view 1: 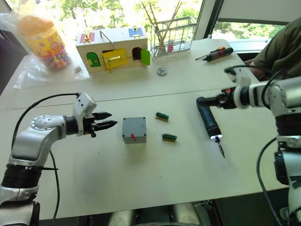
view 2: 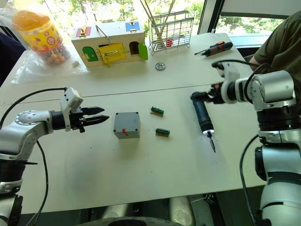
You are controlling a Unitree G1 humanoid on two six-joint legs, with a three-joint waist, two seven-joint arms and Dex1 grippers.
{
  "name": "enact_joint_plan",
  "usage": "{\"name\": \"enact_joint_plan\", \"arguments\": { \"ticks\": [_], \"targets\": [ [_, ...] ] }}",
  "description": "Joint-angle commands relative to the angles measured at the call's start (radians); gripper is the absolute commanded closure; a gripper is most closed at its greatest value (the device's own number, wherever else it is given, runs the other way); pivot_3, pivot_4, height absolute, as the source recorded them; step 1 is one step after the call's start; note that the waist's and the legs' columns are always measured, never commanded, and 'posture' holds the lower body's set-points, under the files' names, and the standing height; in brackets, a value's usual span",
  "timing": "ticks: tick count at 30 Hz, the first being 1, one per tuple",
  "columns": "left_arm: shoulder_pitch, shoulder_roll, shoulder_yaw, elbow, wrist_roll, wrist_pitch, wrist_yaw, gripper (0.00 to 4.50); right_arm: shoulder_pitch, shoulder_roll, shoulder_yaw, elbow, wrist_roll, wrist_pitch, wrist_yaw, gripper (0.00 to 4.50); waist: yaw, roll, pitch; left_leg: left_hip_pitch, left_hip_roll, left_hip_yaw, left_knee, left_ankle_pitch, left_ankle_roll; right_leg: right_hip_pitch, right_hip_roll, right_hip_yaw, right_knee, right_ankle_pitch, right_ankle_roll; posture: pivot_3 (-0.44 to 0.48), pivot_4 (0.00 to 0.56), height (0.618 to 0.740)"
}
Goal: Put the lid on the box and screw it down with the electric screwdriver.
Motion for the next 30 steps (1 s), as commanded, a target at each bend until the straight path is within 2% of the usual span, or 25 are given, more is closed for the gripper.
{"name": "enact_joint_plan", "arguments": {
  "ticks": [1,3,4,6,9,18,30],
  "targets": [
    [0.034,-0.004,0.012,-0.025,0.004,-0.005,0.018,2.29,0.155,0.036,-0.019,-0.358,0.09,-0.082,0.037,0.03,0.013,-0.002,-0.001,0.0,0.0,-0.001,0.0,0.0,0.0,0.0,0.0,0.0,-0.001,0.0,0.0,0.0,0.15,0.74],
    [0.047,-0.041,0.002,-0.043,0.023,-0.012,0.075,2.29,0.308,-0.026,0.16,-0.535,-0.028,-0.265,0.057,0.03,0.032,-0.002,-0.001,-0.001,0.0,-0.004,0.001,0.0,0.0,0.002,0.0,-0.002,-0.001,0.0,0.0,0.0,0.15,0.74],
    [0.055,-0.054,-0.006,-0.055,0.035,-0.015,0.099,2.29,0.368,-0.021,0.204,-0.577,-0.043,-0.288,0.048,0.03,0.038,-0.003,-0.001,-0.001,-0.002,-0.005,0.002,0.0,0.0,0.0,-0.001,-0.002,-0.002,0.0,0.0,0.0,0.15,0.74],
    [0.071,-0.074,-0.006,-0.082,0.045,-0.012,0.135,2.29,0.455,0.032,0.247,-0.623,-0.037,-0.28,0.001,0.03,0.038,-0.003,-0.001,-0.002,-0.004,-0.003,0.004,-0.001,0.0,0.003,-0.002,-0.001,-0.002,0.0,0.0,0.0,0.15,0.74],
    [0.092,-0.071,-0.019,-0.119,0.063,-0.005,0.149,2.29,0.509,0.083,0.3,-0.657,-0.044,-0.283,-0.028,0.03,0.031,-0.003,-0.001,-0.002,-0.004,-0.001,0.007,0.0,0.0,0.003,-0.002,0.001,-0.001,0.004,0.003,0.0,0.15,0.74],
    [0.079,-0.064,-0.063,-0.173,0.084,0.001,0.151,2.29,0.453,0.208,0.371,-0.585,-0.109,-0.289,-0.111,0.03,0.026,-0.003,-0.001,0.001,0.0,-0.002,0.002,0.001,-0.002,0.003,0.001,0.0,-0.002,0.005,0.002,0.0,0.15,0.74],
    [0.005,-0.108,-0.109,-0.11,0.13,-0.042,0.169,2.29,0.395,0.261,0.414,-0.572,-0.112,-0.237,-0.095,0.03,0.012,-0.003,-0.001,0.001,0.0,-0.002,0.001,0.002,-0.002,0.003,0.001,0.0,-0.002,0.005,0.002,0.0,0.15,0.74]
  ]
}}
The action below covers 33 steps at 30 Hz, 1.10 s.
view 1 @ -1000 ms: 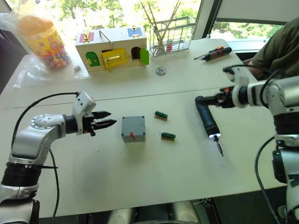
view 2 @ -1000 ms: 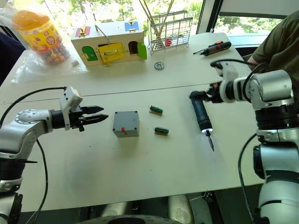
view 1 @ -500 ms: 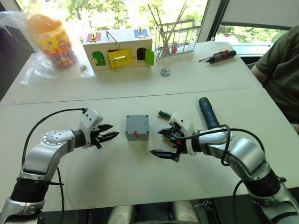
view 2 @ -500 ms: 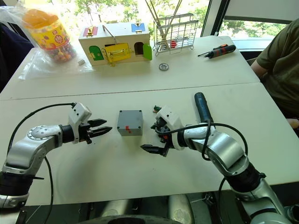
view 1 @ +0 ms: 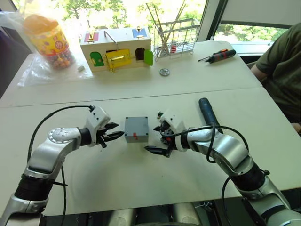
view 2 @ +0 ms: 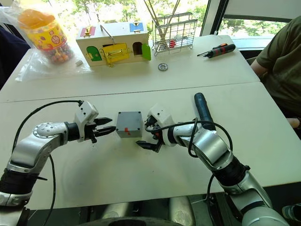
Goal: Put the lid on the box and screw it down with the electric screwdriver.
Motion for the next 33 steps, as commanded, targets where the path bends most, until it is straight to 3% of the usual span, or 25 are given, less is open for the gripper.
{"name": "enact_joint_plan", "arguments": {
  "ticks": [1,14,19,26,33],
  "targets": [
    [-0.035,-0.016,-0.008,0.021,0.024,-0.042,0.012,2.29,-0.027,0.031,-0.009,-0.05,0.035,0.034,0.011,0.03,0.0,0.0,0.0,0.0,0.0,0.0,0.0,0.0,0.0,0.0,0.0,0.0,0.0,0.0,0.0,0.0,0.15,0.74],
    [-0.162,-0.098,-0.035,0.21,0.135,-0.182,0.048,2.29,-0.024,0.159,-0.02,-0.072,0.1,0.159,-0.025,0.03,-0.002,0.0,0.0,0.0,0.0,0.0,0.0,0.0,0.0,-0.001,0.0,0.0,0.001,0.0,0.0,0.0,0.15,0.74],
    [-0.152,-0.035,0.002,0.233,0.149,-0.199,0.006,2.29,-0.039,0.07,-0.058,-0.103,0.092,0.144,-0.008,0.03,-0.003,0.0,0.0,0.0,0.0,0.0,0.001,0.0,0.0,-0.001,0.0,0.0,0.001,0.0,0.0,0.0,0.15,0.74],
    [0.01,0.147,0.093,0.083,0.024,-0.065,-0.155,2.29,-0.087,-0.095,-0.054,-0.006,0.027,-0.031,0.091,0.03,-0.008,0.0,0.0,0.0,0.0,0.001,-0.001,0.0,0.0,-0.002,0.0,0.0,0.001,0.0,0.0,0.0,0.15,0.74],
    [0.112,0.125,0.096,-0.083,-0.05,0.06,-0.11,2.29,-0.153,-0.039,0.038,0.213,-0.079,-0.248,0.181,0.03,0.001,0.0,0.0,0.0,0.0,0.001,0.001,0.0,0.0,-0.001,0.0,0.0,0.0,0.0,0.0,0.0,0.15,0.74]
  ]
}}
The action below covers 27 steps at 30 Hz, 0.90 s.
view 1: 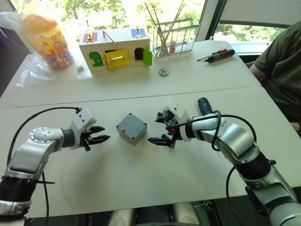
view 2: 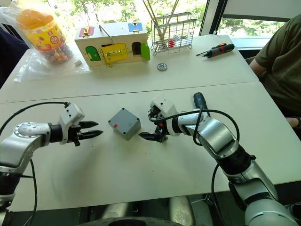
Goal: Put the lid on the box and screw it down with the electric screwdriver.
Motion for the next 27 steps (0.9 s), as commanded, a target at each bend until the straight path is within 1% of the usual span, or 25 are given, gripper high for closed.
{"name": "enact_joint_plan", "arguments": {
  "ticks": [1,5,8,12,18,27],
  "targets": [
    [0.007,-0.017,0.011,-0.058,-0.021,0.027,0.034,2.29,-0.033,0.033,0.039,0.073,-0.051,-0.108,0.05,0.03,0.0,0.0,0.0,0.0,0.0,0.0,0.0,0.0,0.0,0.0,0.0,0.0,0.0,0.0,0.0,0.0,0.15,0.74],
    [-0.007,-0.058,-0.01,-0.052,0.003,0.012,0.082,2.29,-0.03,0.061,0.06,0.1,-0.051,-0.153,0.12,0.03,-0.003,0.0,0.0,0.0,0.0,0.0,0.0,0.0,0.0,0.0,0.0,0.0,0.0,0.0,0.0,0.0,0.15,0.74],
    [-0.037,-0.1,-0.019,-0.024,0.003,-0.002,0.109,2.29,0.005,0.057,0.076,0.032,-0.029,-0.144,0.167,0.03,-0.001,0.0,0.0,0.0,0.0,0.0,0.0,0.0,0.0,0.0,0.0,0.0,0.0,0.0,0.0,0.0,0.15,0.74],
    [-0.065,-0.124,-0.024,0.006,0.016,-0.018,0.131,2.29,0.03,0.074,0.069,-0.012,-0.028,-0.11,0.161,0.03,-0.003,0.0,0.0,0.0,0.0,0.0,0.0,0.0,0.0,0.0,0.0,0.0,0.0,0.0,0.0,0.0,0.15,0.74],
    [-0.082,-0.123,-0.049,0.031,0.032,-0.041,0.107,2.29,0.055,0.099,0.06,-0.049,-0.043,-0.058,0.114,0.03,-0.003,0.0,0.0,0.0,0.0,0.0,0.0,0.0,0.0,0.0,0.0,0.0,0.0,0.0,0.0,0.0,0.15,0.74],
    [-0.121,-0.125,-0.066,0.086,0.054,-0.078,0.093,2.29,0.056,0.111,0.033,-0.068,-0.035,-0.023,0.077,0.03,-0.002,0.0,0.0,0.0,0.0,0.0,0.0,0.0,0.0,0.0,0.0,0.0,0.0,0.0,0.0,0.0,0.15,0.74]
  ]
}}
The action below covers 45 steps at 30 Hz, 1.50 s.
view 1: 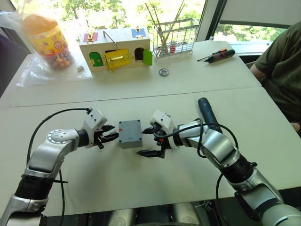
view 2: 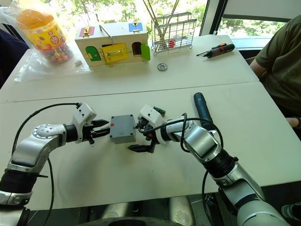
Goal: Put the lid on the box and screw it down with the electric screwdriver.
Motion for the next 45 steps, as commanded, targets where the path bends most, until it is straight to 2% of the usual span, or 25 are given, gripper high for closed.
{"name": "enact_joint_plan", "arguments": {
  "ticks": [1,8,14,17,19,23,26,30,36,45],
  "targets": [
    [-0.027,-0.004,-0.006,-0.004,0.007,-0.037,-0.012,2.29,-0.005,0.018,-0.035,-0.07,0.021,0.004,-0.007,0.03,0.0,0.0,0.0,0.0,0.0,0.0,0.0,0.0,0.0,0.0,0.0,0.0,0.0,0.0,0.0,0.0,0.15,0.74],
    [-0.038,-0.003,-0.01,0.002,0.02,-0.048,-0.026,2.29,0.01,0.013,-0.054,-0.107,0.027,0.047,-0.03,0.03,0.0,0.0,0.0,0.0,0.0,0.0,0.0,0.0,0.0,0.0,0.0,0.0,0.0,0.0,0.0,0.0,0.15,0.74],
    [-0.04,0.126,0.057,-0.054,-0.017,-0.017,-0.117,2.29,0.064,-0.033,-0.299,-0.27,0.168,0.141,-0.048,0.03,0.001,0.0,0.0,0.0,0.0,0.0,0.0,0.0,0.0,0.0,0.0,0.0,0.0,0.0,0.0,0.0,0.15,0.74],
    [-0.06,0.188,0.1,-0.142,-0.111,0.057,-0.181,2.29,0.117,-0.026,-0.422,-0.304,0.201,0.145,-0.104,0.03,0.003,0.0,0.0,0.0,0.0,-0.001,0.0,0.0,0.0,0.0,0.0,0.0,0.0,0.0,0.0,0.0,0.15,0.74],
    [-0.075,0.205,0.109,-0.208,-0.175,0.109,-0.202,2.29,0.176,-0.047,-0.451,-0.306,0.199,0.118,-0.114,0.03,0.005,0.0,0.0,0.0,0.0,-0.001,0.0,0.0,0.0,0.001,-0.001,0.0,-0.001,0.0,0.0,0.0,0.15,0.74],
    [-0.105,0.21,0.07,-0.298,-0.228,0.161,-0.212,2.29,0.288,-0.073,-0.436,-0.278,0.151,0.02,-0.133,0.03,0.001,0.0,0.0,0.0,0.0,0.0,0.0,0.0,0.001,0.001,-0.001,0.001,-0.001,0.0,0.0,0.0,0.15,0.74],
    [-0.133,0.174,0.02,-0.315,-0.23,0.167,-0.191,2.29,0.338,-0.064,-0.399,-0.253,0.108,-0.056,-0.158,0.03,-0.003,0.0,0.0,0.0,0.0,0.0,0.0,0.0,0.0,0.001,0.0,0.001,0.0,0.0,0.0,0.0,0.15,0.74],
    [-0.134,0.149,-0.052,-0.34,-0.21,0.15,-0.186,2.29,0.379,-0.05,-0.364,-0.248,0.084,-0.109,-0.176,1.11,-0.002,0.0,0.0,0.0,0.0,0.001,0.0,0.0,0.0,0.001,0.001,0.001,0.001,0.0,0.0,0.0,0.15,0.74],
    [-0.137,0.144,-0.117,-0.347,-0.17,0.118,-0.178,2.29,0.401,-0.032,-0.308,-0.214,0.03,-0.166,-0.21,1.11,0.003,0.0,0.0,0.0,0.0,0.001,0.001,0.0,0.0,0.002,0.001,0.001,0.0,0.0,0.0,0.0,0.15,0.74],
    [-0.118,0.149,-0.108,-0.328,-0.159,0.105,-0.176,2.29,0.401,-0.009,-0.3,-0.165,0.001,-0.212,-0.237,1.11,0.002,0.0,0.0,0.0,0.0,0.001,0.001,0.0,0.0,0.001,0.002,0.001,0.0,0.0,0.0,0.0,0.15,0.74]
  ]
}}
